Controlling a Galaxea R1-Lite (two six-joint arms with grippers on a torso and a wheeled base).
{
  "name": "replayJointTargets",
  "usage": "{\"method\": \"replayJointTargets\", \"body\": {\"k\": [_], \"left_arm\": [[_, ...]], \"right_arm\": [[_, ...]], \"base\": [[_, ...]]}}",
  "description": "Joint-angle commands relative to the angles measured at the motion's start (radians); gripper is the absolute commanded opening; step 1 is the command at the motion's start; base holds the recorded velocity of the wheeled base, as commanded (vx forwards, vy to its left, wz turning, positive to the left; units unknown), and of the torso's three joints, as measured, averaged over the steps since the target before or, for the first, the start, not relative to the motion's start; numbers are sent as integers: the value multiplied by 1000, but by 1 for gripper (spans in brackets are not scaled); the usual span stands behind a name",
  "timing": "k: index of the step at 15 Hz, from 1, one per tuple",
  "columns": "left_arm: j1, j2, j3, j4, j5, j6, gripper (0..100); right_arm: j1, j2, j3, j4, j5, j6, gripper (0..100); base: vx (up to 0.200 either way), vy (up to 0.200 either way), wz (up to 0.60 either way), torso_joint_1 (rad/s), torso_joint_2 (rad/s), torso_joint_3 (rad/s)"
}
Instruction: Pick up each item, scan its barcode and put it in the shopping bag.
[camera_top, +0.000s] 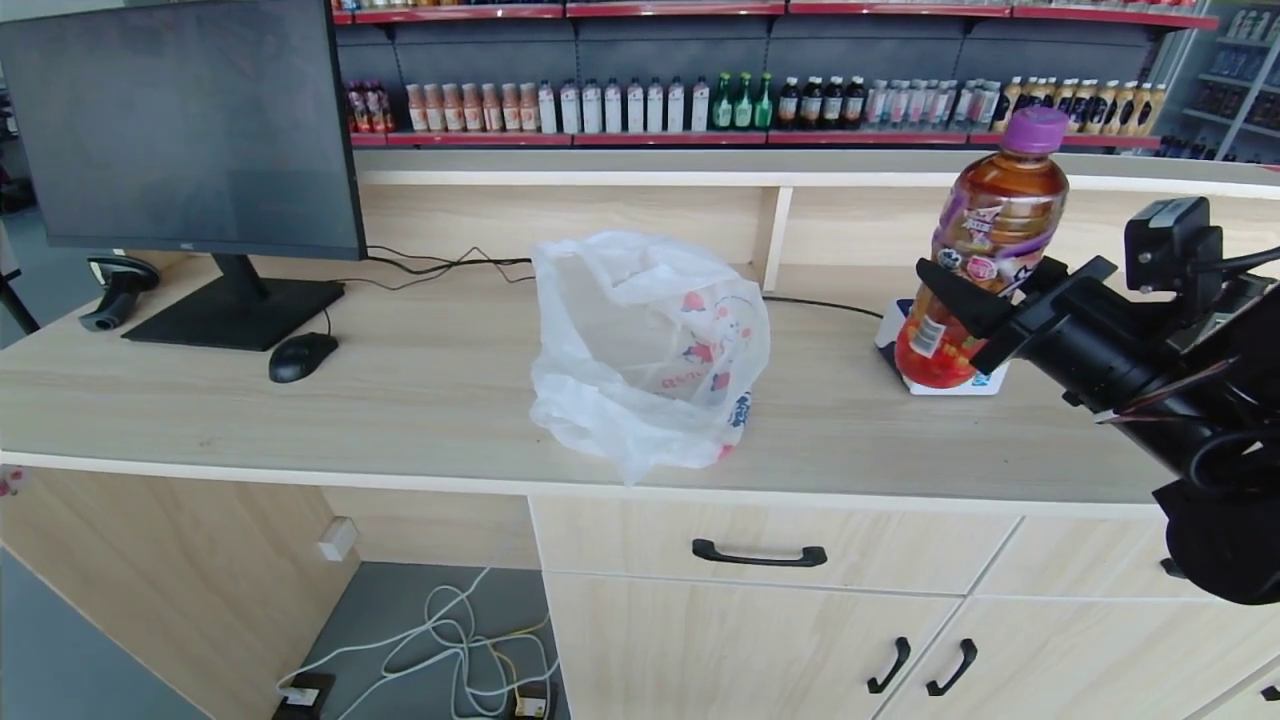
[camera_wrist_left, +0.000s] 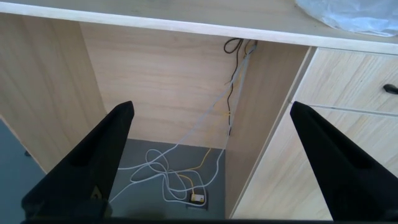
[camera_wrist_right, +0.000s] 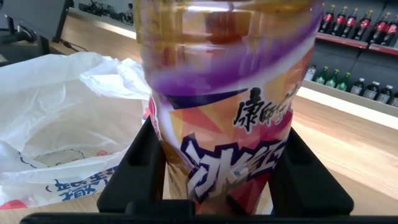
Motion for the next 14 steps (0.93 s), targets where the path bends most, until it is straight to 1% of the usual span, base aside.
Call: {"method": "replayJointTargets", "body": {"k": [1, 7, 11, 14], "left_arm": [[0, 1, 0, 0, 1, 0, 100], [0, 1, 0, 0, 1, 0, 100], [0, 0, 0, 0, 1, 0, 100], [0, 0, 0, 0, 1, 0, 100]], "right_arm": [[31, -1, -3, -1, 0, -1, 0], [33, -2, -6, -1, 0, -1, 0], [30, -5, -37, -1, 0, 1, 0], [31, 25, -35, -1, -1, -1, 0]], "base": [[0, 0, 600, 7, -7, 2], [0, 0, 600, 2, 3, 5], [0, 0, 0, 0, 0, 0], [0, 0, 0, 0, 0, 0]]}}
